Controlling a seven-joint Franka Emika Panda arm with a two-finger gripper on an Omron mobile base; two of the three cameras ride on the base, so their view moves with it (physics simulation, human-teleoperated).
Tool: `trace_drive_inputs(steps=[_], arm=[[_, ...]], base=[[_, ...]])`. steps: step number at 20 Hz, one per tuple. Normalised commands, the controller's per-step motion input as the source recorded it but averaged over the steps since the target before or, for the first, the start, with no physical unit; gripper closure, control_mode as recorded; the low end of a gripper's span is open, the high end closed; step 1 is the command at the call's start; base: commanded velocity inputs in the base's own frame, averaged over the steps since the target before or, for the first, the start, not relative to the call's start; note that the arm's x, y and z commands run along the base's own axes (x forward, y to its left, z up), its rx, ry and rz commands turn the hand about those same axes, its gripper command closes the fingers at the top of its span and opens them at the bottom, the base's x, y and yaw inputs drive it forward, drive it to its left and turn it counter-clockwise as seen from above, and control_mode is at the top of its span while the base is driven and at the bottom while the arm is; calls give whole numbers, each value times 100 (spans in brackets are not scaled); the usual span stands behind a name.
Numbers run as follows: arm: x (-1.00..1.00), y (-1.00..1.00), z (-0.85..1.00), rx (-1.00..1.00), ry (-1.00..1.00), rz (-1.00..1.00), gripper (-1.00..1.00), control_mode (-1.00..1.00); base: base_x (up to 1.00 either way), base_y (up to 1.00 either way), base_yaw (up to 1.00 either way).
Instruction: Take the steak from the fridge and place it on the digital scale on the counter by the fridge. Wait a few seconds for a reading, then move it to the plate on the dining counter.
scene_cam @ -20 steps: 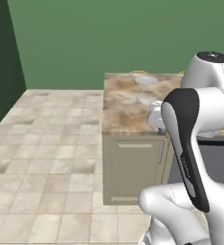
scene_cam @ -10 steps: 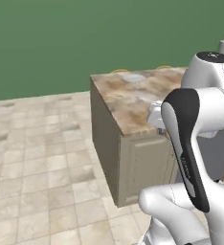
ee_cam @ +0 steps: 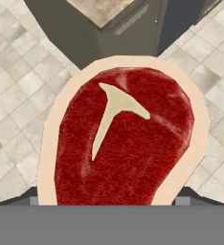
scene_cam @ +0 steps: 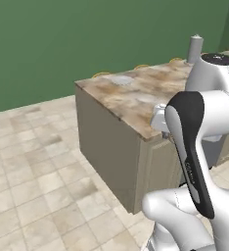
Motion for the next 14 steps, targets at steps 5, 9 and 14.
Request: trace_drive_inputs(steps=[5,9,14], arm=[[0,0,0,0,0,0,100,100],[0,0,0,0,0,0,100,100],[0,0,0,0,0,0,100,100]], base=[[40,100,-49],[39,100,-49],[39,100,-48]])
